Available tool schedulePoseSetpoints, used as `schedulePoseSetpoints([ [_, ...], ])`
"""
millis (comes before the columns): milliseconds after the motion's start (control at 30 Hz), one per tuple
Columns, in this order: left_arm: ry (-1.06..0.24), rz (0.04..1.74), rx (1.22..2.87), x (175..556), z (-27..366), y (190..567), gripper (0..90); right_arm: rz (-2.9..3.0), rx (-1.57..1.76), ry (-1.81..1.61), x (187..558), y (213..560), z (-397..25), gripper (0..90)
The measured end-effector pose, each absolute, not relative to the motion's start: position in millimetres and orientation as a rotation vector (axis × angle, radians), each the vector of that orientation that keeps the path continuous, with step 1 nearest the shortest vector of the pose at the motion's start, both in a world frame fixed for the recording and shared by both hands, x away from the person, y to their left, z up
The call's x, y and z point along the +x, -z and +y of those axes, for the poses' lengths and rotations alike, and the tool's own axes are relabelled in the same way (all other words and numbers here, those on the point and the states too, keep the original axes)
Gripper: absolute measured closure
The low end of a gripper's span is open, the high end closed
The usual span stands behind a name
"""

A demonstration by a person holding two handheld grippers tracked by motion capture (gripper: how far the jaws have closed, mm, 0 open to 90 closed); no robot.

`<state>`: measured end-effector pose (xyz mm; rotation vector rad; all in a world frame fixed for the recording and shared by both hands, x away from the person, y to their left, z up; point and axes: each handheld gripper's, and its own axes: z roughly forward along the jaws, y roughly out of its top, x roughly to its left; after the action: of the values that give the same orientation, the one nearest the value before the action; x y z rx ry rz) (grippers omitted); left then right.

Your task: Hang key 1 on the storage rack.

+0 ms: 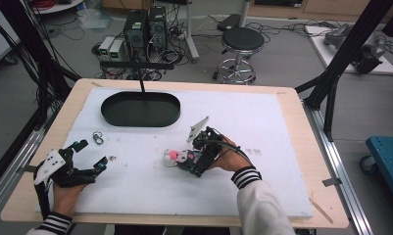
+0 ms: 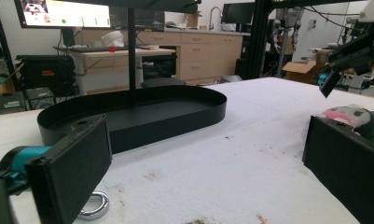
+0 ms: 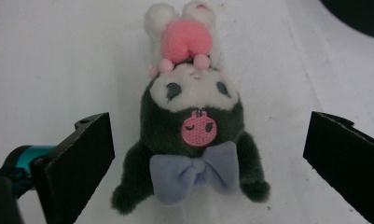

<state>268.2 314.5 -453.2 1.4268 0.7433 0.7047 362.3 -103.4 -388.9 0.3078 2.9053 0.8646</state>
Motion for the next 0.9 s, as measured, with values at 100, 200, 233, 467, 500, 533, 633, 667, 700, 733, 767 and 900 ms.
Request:
schedulePoseSetpoints([
  [100,-0.706,0.740,1.428,268,314,453,1.7,2.916,0.302,-0.832,363,392,-101,1.0],
  [200,-0.705,0.742,1.427,268,314,453,1.7,2.928,0.297,-0.824,364,396,-97,1.0],
  [233,-0.705,0.741,1.427,268,315,453,1.7,2.926,0.283,-0.817,364,397,-96,1.0],
  [467,-0.704,0.742,1.428,268,315,453,1.7,2.966,0.287,-0.828,364,400,-94,5.1],
  [500,-0.703,0.743,1.427,268,315,453,1.8,2.964,0.290,-0.857,364,402,-94,5.1],
  [533,-0.702,0.743,1.425,268,315,453,1.8,2.964,0.290,-0.857,364,402,-94,5.1],
  [633,-0.702,0.743,1.424,268,315,453,1.7,2.972,0.306,-0.849,365,405,-94,5.1],
  [667,-0.703,0.742,1.426,268,315,453,1.7,2.973,0.305,-0.845,366,406,-94,5.1],
  [700,-0.702,0.743,1.424,268,315,453,1.7,2.966,0.309,-0.842,366,407,-94,5.1],
  [733,-0.701,0.746,1.419,268,314,453,1.7,2.981,0.331,-0.836,367,408,-94,5.5],
  [767,-0.701,0.747,1.418,268,314,453,1.7,2.981,0.331,-0.836,367,408,-94,5.5],
  [900,-0.701,0.746,1.419,268,314,453,1.7,2.997,0.325,-0.824,369,409,-94,15.5],
])
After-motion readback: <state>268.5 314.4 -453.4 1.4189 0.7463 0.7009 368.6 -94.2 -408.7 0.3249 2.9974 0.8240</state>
